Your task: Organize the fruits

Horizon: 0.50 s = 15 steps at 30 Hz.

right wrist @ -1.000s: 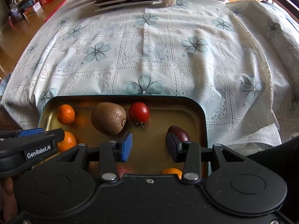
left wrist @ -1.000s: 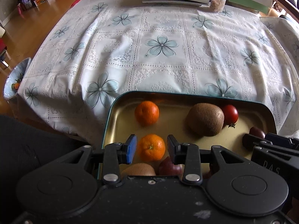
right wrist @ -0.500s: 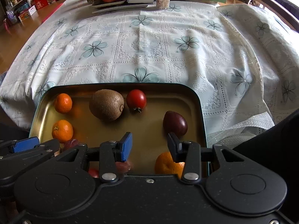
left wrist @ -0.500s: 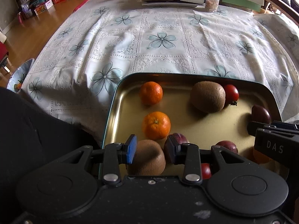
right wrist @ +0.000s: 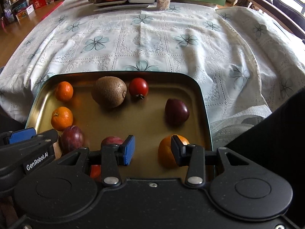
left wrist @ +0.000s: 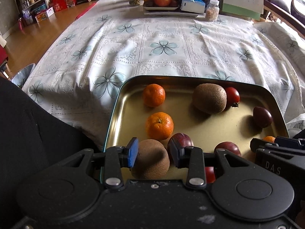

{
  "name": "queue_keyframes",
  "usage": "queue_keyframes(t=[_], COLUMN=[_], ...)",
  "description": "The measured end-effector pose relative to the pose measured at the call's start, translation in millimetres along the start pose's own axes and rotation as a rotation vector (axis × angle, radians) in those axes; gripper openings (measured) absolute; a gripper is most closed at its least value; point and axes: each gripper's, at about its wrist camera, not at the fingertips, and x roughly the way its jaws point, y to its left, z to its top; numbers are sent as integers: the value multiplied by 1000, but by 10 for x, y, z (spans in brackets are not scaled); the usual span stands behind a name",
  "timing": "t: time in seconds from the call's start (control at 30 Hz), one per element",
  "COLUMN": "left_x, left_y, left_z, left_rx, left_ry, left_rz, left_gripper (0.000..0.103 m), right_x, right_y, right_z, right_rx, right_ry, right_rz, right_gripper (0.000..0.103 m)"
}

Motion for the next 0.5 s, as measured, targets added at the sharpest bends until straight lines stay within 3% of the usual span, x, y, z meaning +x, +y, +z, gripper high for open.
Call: queue_keyframes(t=[0.5], left_x=[-13], left_y=[-56], left_z=[-45], left_rx=[14], left_ry=[-23], left_rz=[32], left_gripper=[38], right_x=[2], right_y=[-127], right_z=[-41], right_rx=[80], right_ry=[14], right_rz=[8], right_gripper=[50])
